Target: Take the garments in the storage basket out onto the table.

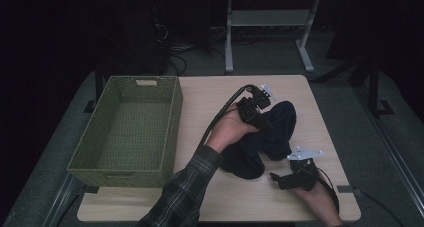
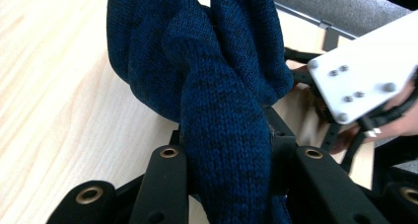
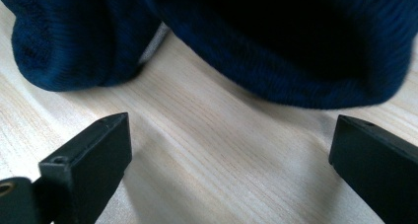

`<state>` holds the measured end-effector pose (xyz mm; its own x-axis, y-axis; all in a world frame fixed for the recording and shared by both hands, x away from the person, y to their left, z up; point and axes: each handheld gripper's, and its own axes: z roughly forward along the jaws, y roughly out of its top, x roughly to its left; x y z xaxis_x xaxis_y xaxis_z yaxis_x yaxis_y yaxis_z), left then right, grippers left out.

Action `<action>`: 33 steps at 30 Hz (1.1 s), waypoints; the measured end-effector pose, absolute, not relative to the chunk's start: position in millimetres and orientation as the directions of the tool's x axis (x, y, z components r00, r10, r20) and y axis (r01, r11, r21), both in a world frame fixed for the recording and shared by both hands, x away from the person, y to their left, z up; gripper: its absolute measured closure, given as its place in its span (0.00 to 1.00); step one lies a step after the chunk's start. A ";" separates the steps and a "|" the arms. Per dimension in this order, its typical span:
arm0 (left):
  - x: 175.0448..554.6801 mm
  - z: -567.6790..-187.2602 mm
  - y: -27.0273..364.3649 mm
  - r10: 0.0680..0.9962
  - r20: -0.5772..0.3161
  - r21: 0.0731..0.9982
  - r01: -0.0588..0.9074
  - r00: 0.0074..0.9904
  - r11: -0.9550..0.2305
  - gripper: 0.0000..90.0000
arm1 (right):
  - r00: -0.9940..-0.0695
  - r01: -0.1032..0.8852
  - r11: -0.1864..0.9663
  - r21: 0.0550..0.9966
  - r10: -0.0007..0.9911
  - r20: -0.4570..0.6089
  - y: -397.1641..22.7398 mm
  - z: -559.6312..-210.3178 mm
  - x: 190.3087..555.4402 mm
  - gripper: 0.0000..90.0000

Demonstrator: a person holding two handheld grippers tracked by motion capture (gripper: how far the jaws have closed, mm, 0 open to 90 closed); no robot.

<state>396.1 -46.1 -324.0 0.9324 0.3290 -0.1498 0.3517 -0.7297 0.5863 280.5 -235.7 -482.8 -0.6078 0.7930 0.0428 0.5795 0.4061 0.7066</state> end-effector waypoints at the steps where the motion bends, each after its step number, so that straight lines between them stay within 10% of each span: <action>1: 397.8 -327.4 -46.5 0.332 -0.154 0.585 0.357 0.931 -0.728 0.77 | -0.608 0.580 0.406 0.707 0.793 0.043 -235.7 -482.8 280.5 0.03; 33: 438.3 -414.8 -31.7 0.445 -0.160 0.494 0.462 0.881 -0.736 0.75 | -0.608 0.579 0.409 0.705 0.793 0.040 -235.9 -482.8 280.6 0.03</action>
